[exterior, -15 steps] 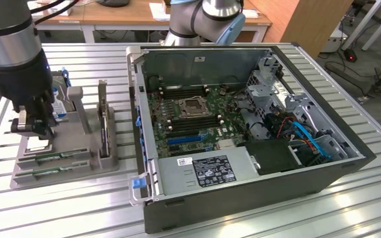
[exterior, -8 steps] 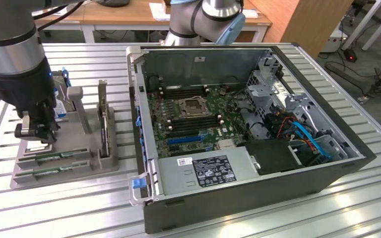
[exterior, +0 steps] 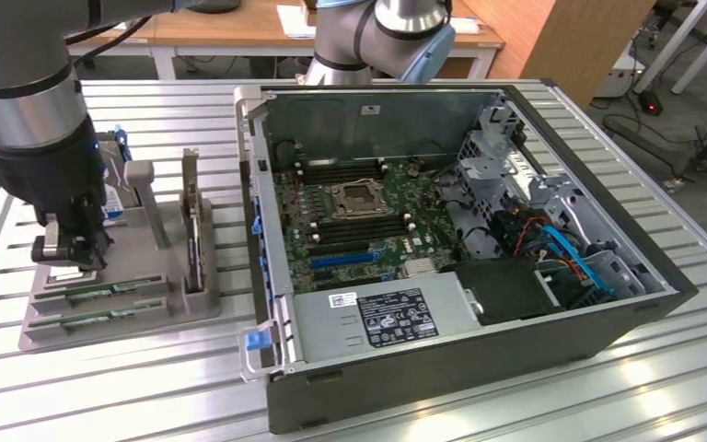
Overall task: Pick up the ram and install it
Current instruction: 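Pick up the ram and move it above insertion slot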
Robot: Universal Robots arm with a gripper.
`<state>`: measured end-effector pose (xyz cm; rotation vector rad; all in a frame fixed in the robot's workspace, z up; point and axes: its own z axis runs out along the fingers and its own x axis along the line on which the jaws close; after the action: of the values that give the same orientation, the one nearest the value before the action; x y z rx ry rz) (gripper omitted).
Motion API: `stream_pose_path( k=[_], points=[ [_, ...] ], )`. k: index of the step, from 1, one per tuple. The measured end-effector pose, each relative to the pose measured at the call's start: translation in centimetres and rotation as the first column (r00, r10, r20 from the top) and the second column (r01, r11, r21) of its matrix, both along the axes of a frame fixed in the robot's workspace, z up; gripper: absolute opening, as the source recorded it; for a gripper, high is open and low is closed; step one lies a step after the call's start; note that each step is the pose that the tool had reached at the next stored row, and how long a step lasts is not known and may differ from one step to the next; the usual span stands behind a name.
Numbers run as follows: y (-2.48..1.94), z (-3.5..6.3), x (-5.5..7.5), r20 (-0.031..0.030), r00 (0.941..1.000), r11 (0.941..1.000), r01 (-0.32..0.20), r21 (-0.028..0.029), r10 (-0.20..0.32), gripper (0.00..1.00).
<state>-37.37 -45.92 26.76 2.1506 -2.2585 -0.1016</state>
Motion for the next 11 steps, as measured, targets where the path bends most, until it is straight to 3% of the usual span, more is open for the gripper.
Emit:
stream_pose_path(
  k=[4,11],
  points=[
    [0.00,-0.59,0.00,-0.0012,1.0000,1.0000,-0.001,0.0001,0.001,0.35],
    [0.00,-0.69,0.00,-0.0023,0.9998,0.9998,-0.020,0.0000,0.020,0.35]
  ],
)
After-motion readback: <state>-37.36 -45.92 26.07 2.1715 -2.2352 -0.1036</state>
